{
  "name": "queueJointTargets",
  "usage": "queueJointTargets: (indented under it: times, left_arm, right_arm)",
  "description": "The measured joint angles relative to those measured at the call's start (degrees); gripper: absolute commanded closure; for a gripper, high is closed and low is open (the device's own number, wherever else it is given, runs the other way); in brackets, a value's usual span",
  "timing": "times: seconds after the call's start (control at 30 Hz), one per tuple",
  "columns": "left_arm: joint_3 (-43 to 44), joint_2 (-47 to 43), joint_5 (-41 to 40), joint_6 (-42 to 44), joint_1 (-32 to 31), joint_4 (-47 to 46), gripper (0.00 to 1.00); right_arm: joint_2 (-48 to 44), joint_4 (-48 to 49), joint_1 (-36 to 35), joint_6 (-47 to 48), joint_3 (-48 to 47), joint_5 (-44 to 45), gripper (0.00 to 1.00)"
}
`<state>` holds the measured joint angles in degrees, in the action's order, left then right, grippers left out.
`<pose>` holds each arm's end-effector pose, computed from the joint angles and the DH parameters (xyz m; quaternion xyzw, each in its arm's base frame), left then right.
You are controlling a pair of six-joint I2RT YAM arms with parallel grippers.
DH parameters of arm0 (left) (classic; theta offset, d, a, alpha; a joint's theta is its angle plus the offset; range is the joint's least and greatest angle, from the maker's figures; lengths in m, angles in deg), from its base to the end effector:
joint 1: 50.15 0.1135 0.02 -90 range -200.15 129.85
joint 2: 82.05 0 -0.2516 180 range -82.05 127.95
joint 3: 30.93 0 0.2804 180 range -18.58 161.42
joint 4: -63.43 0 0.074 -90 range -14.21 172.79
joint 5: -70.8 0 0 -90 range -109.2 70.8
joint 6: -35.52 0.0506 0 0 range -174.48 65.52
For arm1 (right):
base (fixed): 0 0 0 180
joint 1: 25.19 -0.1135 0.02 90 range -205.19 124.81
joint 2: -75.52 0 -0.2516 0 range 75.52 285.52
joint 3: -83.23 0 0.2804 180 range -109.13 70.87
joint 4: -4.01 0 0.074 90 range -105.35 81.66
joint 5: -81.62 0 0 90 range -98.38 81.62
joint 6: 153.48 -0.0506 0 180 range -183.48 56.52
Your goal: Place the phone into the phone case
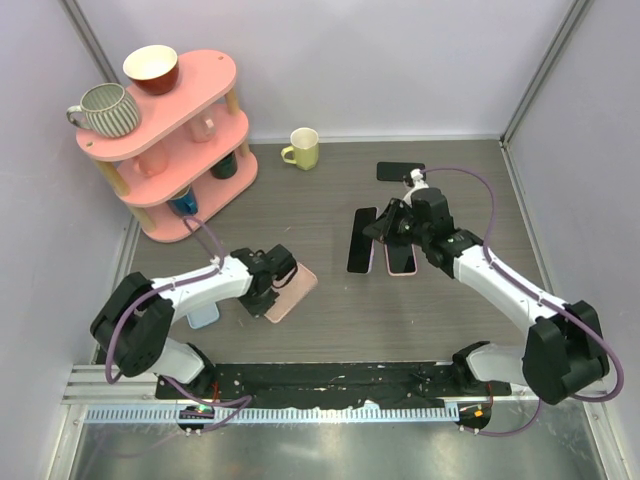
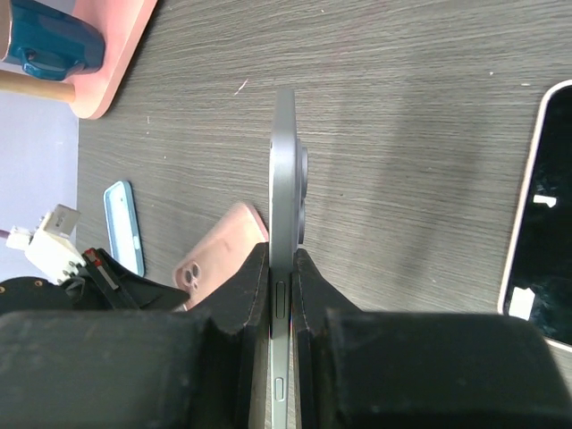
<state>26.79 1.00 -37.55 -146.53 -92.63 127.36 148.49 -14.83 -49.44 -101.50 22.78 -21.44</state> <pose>0.1911 -0.1534 0.1213 -0.4148 0.8958 0.0557 0.1495 0.2919 0.1440 0.2291 0.0486 0.8667 0.3364 0.3652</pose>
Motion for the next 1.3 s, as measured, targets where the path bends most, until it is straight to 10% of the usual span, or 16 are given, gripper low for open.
queueJointTargets:
  times: [0.43, 0.97, 1.07, 1.17, 1.3]
  left_arm:
    - [18.16, 6.99, -3.10, 48.70, -0.04, -11.39, 1.00]
    - [17.62, 13.97, 23.08, 100.32, -0.17, -23.89, 1.00]
    - [18.34, 15.61, 25.14, 104.89, -0.17, -24.83, 0.84]
    - [20.92, 18.45, 25.92, 107.69, -0.17, -24.83, 0.01]
    - [23.34, 19.74, 27.12, 109.13, -0.17, -24.83, 0.00]
  right_arm:
    - [-14.97, -6.88, 0.07, 5.60, 2.40, 4.35, 0.99]
    - [-28.55, -13.07, 0.15, 6.25, 11.58, 6.10, 0.98]
    - [-28.70, -13.33, 0.17, 6.01, 12.20, 5.60, 0.98]
    - [-28.65, -13.31, 0.26, 5.95, 12.55, 4.94, 0.98]
    - [-27.61, -13.00, 0.26, 6.01, 12.79, 3.96, 0.98]
